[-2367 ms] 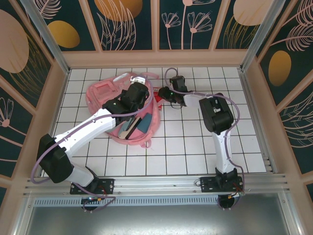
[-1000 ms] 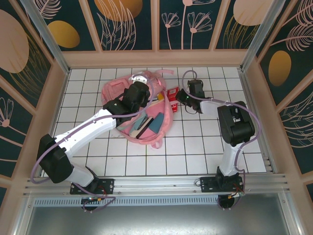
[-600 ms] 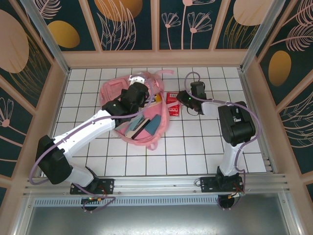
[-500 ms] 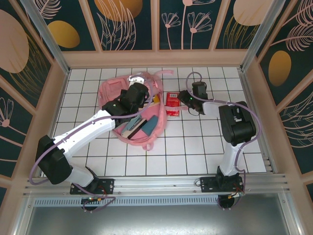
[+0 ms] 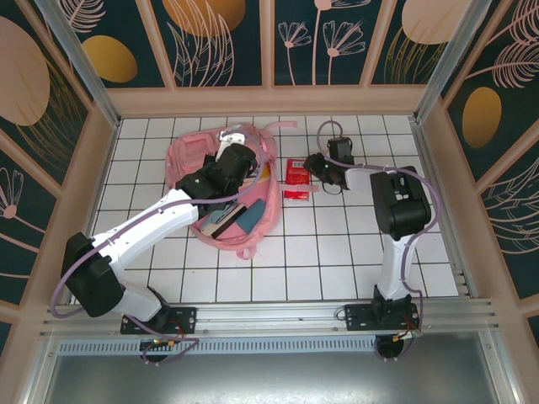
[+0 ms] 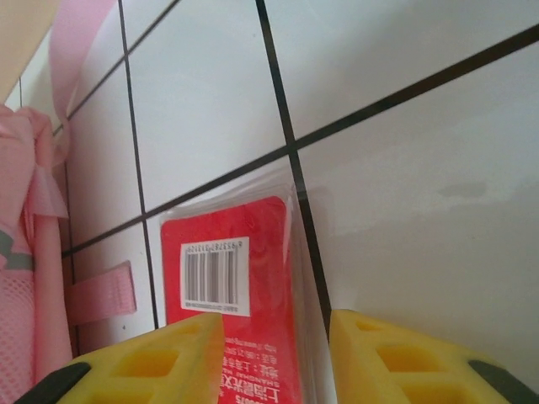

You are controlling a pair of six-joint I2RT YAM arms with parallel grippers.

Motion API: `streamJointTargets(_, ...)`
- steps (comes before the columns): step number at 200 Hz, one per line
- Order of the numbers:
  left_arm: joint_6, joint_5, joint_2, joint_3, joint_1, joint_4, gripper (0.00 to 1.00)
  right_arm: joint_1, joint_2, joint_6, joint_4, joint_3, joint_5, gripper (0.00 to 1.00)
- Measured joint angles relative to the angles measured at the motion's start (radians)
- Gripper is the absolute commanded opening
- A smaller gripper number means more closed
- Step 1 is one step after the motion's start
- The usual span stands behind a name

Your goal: Pack the student bag

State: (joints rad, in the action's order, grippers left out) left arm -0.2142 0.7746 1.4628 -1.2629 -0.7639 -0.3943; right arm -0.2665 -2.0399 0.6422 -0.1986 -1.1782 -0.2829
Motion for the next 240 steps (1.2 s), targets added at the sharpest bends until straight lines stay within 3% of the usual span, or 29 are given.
streamJointTargets(42, 0.000, -0.006, 0.000, 0.000, 0.000, 0.000, 0.00, 0.007, -0.024, -0.029, -0.023, 0.000, -0.083, 0.30)
streamJointTargets(67, 0.000, -0.007, 0.000, 0.000, 0.000, 0.000, 0.00, -0.001, -0.038, -0.054, -0.022, -0.004, -0.106, 0.17)
streamJointTargets(81, 0.000, -0.007, 0.000, 0.001, 0.000, 0.000, 0.00, -0.001, -0.043, -0.063, -0.021, -0.009, -0.115, 0.00)
streamJointTargets(140, 0.000, -0.015, 0.000, 0.001, 0.000, 0.000, 0.00, -0.003, -0.023, -0.066, -0.029, 0.010, -0.093, 0.00)
streamJointTargets(240, 0.000, -0.039, 0.013, -0.013, 0.000, 0.000, 0.00, 0.077, 0.440, -0.059, -0.076, 0.180, 0.122, 0.00)
